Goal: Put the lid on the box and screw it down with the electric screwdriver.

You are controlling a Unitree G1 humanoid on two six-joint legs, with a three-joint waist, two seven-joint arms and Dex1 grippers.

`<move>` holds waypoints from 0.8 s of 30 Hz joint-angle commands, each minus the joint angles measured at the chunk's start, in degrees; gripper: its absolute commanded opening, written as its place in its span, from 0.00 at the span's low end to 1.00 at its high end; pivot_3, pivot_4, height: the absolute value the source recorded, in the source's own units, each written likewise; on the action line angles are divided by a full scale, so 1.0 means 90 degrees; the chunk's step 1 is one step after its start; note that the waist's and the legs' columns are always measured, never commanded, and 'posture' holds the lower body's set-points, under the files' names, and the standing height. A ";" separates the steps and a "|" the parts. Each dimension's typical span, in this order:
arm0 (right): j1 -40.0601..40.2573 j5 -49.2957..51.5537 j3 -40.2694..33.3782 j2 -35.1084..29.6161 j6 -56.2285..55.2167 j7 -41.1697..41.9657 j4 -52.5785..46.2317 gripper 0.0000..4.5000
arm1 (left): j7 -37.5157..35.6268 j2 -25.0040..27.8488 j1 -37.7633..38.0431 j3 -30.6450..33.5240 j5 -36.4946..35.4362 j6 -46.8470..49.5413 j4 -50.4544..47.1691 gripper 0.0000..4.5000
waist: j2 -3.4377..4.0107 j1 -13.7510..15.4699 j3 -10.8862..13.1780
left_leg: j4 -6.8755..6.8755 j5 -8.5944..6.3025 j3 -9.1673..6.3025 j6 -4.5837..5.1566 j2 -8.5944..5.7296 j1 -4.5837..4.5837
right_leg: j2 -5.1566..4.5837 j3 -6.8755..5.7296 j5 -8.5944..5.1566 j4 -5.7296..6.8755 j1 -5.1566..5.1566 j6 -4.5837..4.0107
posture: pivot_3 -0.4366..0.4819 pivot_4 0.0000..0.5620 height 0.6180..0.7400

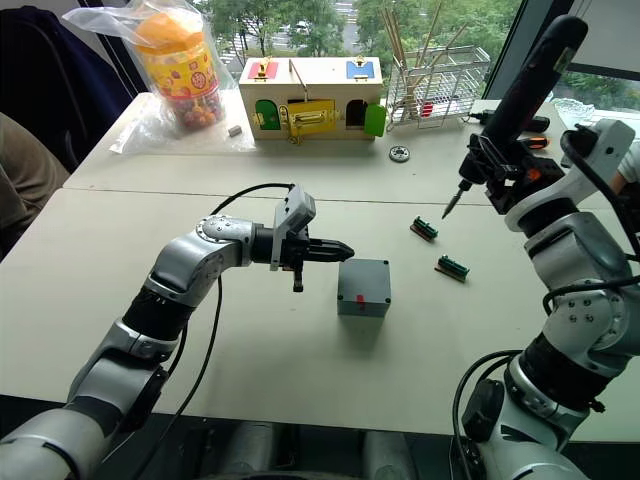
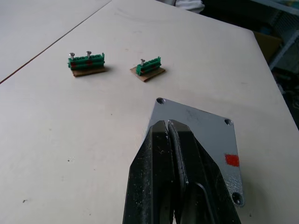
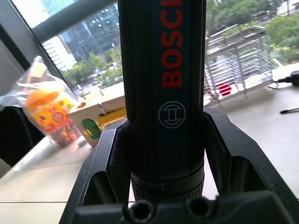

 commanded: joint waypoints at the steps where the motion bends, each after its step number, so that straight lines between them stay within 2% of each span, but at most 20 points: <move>1: 0.0395 0.0056 0.0461 0.0230 -0.0782 0.0035 -0.0543 0.40 | -0.0054 -0.0062 -0.0116 -0.0063 0.0126 -0.0162 -0.0075 0.19 | 0.0000 0.0007 0.0000 | 0.0000 0.0001 -0.0007 0.0000 -0.0001 0.0002 | 0.0002 -0.0004 0.0000 0.0001 0.0004 0.0000 | 0.48 0.27 0.74; 2: 0.0606 0.0090 0.0649 0.0352 -0.0938 0.0098 -0.0589 0.40 | -0.0052 -0.0093 -0.0112 -0.0114 0.0153 -0.0144 -0.0107 0.25 | 0.0000 0.0001 0.0000 | 0.0000 0.0002 -0.0007 0.0000 -0.0002 0.0002 | 0.0002 -0.0003 0.0000 0.0004 0.0003 0.0000 | 0.48 0.27 0.74; 5: 0.1107 0.0057 0.1100 0.0507 -0.1388 0.0207 -0.0622 0.40 | -0.0071 -0.0143 -0.0047 -0.0283 0.0242 -0.0074 -0.0212 0.25 | 0.0000 -0.0008 0.0000 | 0.0000 0.0003 -0.0007 0.0002 -0.0003 0.0006 | 0.0003 -0.0002 0.0000 0.0005 0.0006 0.0000 | 0.48 0.27 0.74; 11: 0.1497 0.0032 0.1525 0.0545 -0.1910 0.0081 -0.0557 0.40 | -0.0058 -0.0130 0.0067 -0.0504 0.0533 -0.0252 -0.0132 0.25 | 0.0000 -0.0013 0.0000 | -0.0002 0.0005 -0.0008 0.0004 -0.0004 0.0011 | 0.0003 0.0002 0.0000 0.0008 0.0005 -0.0001 | 0.48 0.27 0.74; 24: 0.1891 0.0078 0.1887 0.0364 -0.2251 -0.0026 -0.0460 0.40 | -0.0225 0.0039 0.0293 -0.0684 0.0764 -0.0247 -0.0265 0.25 | 0.0000 -0.0002 0.0000 | -0.0003 0.0006 -0.0009 0.0005 -0.0002 0.0024 | 0.0004 0.0002 0.0000 0.0008 0.0019 -0.0002 | 0.48 0.27 0.74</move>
